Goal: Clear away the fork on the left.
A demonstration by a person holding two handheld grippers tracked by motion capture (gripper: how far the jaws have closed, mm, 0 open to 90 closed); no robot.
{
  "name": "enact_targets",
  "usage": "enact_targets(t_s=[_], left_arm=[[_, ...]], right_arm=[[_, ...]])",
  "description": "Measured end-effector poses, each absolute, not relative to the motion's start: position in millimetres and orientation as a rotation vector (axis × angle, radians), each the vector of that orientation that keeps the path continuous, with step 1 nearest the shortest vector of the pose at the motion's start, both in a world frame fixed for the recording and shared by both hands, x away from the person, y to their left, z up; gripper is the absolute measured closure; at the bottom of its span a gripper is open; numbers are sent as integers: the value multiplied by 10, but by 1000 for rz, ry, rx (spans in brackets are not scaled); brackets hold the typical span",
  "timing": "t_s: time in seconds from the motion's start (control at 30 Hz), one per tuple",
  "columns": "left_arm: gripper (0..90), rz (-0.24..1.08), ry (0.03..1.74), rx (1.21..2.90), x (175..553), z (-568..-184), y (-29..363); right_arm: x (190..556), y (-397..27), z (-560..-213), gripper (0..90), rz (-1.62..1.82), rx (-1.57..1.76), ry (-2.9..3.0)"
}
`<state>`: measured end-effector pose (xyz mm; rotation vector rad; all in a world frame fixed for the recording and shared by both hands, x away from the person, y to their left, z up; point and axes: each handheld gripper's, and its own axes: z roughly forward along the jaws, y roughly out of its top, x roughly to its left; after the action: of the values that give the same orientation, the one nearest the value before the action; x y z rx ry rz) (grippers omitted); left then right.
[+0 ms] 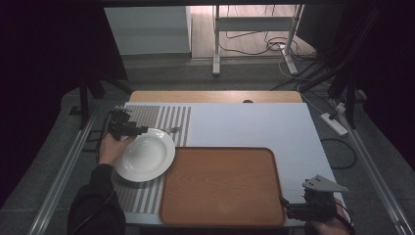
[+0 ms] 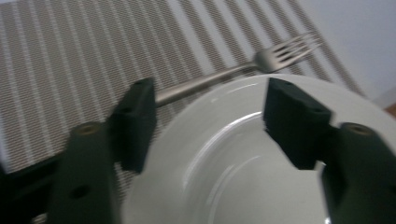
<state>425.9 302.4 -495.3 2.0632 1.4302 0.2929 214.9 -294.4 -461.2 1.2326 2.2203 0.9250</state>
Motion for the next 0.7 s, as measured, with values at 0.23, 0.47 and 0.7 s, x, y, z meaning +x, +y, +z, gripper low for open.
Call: enact_targets(t_s=[0.23, 0.47, 0.7], left_arm=[[887, 245, 1469, 2080, 4458, -5008, 3154], [892, 245, 1550, 2125, 4697, -5165, 3153], [892, 270, 1640, 2186, 4870, -5270, 3167]], right_arm=[[2154, -2944, -4613, 0, 923, 1234, 2226], [2152, -2940, -4612, 0, 917, 1231, 2232], [2158, -2949, -4614, 0, 923, 1238, 2234]])
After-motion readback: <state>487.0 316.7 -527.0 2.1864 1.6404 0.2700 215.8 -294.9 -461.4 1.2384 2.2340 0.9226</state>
